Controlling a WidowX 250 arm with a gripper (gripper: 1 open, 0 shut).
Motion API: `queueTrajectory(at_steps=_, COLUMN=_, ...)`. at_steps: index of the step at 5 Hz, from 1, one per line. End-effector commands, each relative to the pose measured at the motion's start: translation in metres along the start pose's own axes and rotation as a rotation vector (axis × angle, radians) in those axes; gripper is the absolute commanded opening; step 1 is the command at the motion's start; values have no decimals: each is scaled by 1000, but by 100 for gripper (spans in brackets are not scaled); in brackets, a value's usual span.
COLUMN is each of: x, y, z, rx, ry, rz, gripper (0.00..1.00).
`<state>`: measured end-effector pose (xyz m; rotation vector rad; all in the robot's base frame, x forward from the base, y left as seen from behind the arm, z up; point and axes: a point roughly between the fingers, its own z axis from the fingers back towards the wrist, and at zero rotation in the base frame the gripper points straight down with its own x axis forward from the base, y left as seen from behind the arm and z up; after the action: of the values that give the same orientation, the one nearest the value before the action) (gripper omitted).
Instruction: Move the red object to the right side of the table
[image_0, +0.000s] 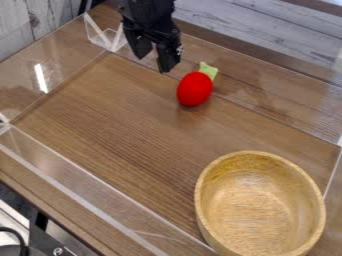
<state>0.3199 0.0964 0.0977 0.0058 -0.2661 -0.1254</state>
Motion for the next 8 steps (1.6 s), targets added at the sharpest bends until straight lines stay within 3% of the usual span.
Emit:
queueTrajectory(at_steps=1, x=0, y=6, z=15, rx=28, ry=-37, rz=50, gripper=100)
queueTrajectory(at_steps=3, x=18, y=-7, z=16, rx=4, ry=-44, rz=22, gripper=100)
queueTrajectory(at_steps=5, x=4, y=-12, z=4, rx=-29, ry=-30, rz=-45, gripper=100)
queueTrajectory(at_steps=6, x=5, y=-16, z=-9, rx=-41, ry=-35, rz=-66, gripper=100)
queueTrajectory(at_steps=8, x=14, y=-15, z=-13, rx=-43, ry=-50, rz=-96, gripper=100)
